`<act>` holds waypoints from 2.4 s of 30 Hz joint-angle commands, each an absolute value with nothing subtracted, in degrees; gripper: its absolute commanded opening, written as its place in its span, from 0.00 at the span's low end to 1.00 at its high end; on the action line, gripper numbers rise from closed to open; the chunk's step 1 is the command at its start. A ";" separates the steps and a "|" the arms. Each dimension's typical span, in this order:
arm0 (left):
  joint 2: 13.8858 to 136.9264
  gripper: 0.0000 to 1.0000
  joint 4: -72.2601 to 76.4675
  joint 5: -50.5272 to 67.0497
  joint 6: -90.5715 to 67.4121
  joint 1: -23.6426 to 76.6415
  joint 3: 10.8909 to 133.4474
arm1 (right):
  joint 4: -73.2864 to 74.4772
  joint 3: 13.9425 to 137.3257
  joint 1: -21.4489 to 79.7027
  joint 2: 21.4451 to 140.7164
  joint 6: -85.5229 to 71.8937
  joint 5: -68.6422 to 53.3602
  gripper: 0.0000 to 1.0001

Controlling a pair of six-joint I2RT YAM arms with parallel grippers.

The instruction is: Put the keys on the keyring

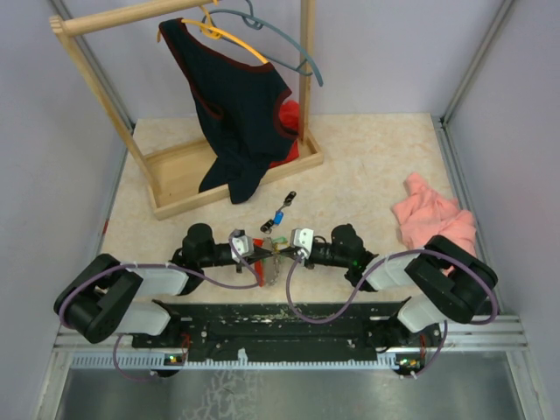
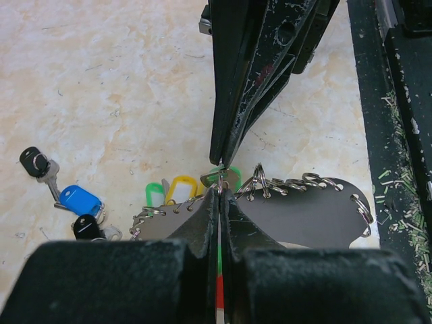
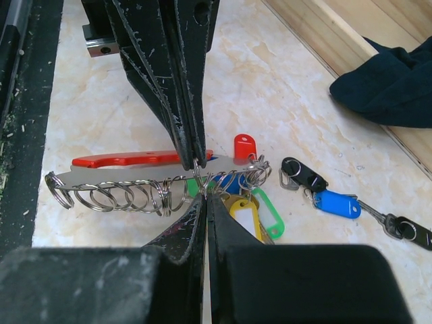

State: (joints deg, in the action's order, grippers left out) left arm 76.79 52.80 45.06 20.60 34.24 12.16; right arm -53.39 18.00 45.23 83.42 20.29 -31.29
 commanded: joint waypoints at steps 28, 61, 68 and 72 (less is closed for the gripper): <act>76.35 0.01 57.75 44.43 18.92 33.93 11.27 | -55.68 17.72 45.09 82.28 19.72 -31.82 0.00; 77.70 0.01 57.83 46.53 19.09 33.97 11.87 | -57.49 17.16 45.00 82.55 18.72 -33.78 0.00; 77.70 0.01 57.96 46.93 18.98 33.90 11.83 | -57.63 17.51 45.00 83.32 18.74 -34.04 0.00; 77.78 0.01 58.00 47.21 18.97 33.93 11.87 | -57.62 17.70 45.00 83.62 18.80 -34.21 0.00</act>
State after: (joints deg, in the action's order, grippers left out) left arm 77.60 55.31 45.74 19.14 34.24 11.53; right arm -55.61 16.49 45.21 83.15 19.27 -32.69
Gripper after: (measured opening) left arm 0.011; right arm 0.006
